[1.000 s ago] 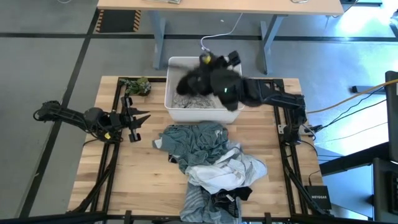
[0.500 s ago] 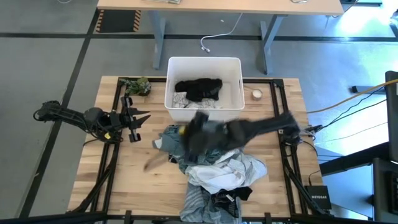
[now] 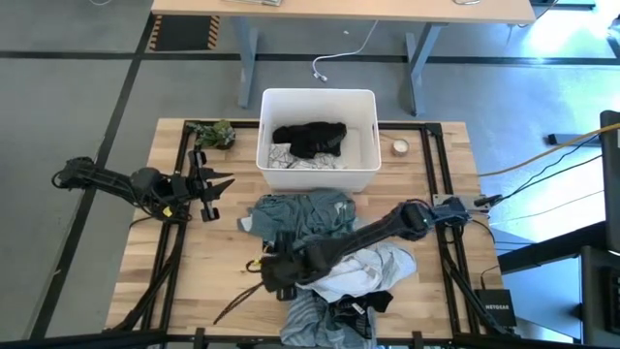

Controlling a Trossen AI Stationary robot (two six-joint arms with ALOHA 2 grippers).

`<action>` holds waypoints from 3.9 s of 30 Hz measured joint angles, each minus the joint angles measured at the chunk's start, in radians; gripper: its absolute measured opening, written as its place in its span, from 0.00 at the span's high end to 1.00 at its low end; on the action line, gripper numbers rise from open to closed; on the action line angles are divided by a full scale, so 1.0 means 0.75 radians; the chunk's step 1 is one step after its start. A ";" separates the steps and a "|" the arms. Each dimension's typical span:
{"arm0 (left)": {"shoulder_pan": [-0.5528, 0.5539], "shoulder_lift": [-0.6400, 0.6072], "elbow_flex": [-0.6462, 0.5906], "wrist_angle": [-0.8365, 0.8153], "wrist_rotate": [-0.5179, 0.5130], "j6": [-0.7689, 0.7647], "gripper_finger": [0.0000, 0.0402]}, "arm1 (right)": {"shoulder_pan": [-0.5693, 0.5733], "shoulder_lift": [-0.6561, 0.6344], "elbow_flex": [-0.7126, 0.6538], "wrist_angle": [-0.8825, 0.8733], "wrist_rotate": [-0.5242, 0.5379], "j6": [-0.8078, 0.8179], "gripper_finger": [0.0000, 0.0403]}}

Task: Sort clothes
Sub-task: Put the dark gray boxer into the white laundry bin

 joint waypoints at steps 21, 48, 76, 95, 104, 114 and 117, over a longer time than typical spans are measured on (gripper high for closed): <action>0.000 0.000 0.000 0.001 0.000 0.011 0.86 | -0.074 0.138 0.003 -0.392 -0.016 0.073 0.94; 0.000 -0.001 0.000 0.023 0.000 0.047 0.86 | 0.200 -0.462 0.000 -0.831 1.017 0.843 0.96; 0.000 -0.001 0.000 -0.010 0.000 0.044 0.86 | 0.042 -0.552 0.002 -0.557 0.580 0.607 0.45; 0.001 -0.003 -0.001 -0.024 -0.064 0.137 0.86 | -0.149 0.017 0.000 0.194 0.268 -0.085 0.44; 0.001 -0.006 -0.001 -0.075 -0.072 0.146 0.86 | -0.237 0.149 0.000 0.124 0.141 0.049 0.44; 0.001 -0.009 -0.001 -0.068 -0.072 0.139 0.86 | -0.241 0.207 0.000 0.062 0.189 0.101 0.52; 0.001 -0.009 -0.001 -0.068 -0.072 0.139 0.86 | -0.251 0.218 0.003 0.090 0.217 0.100 0.64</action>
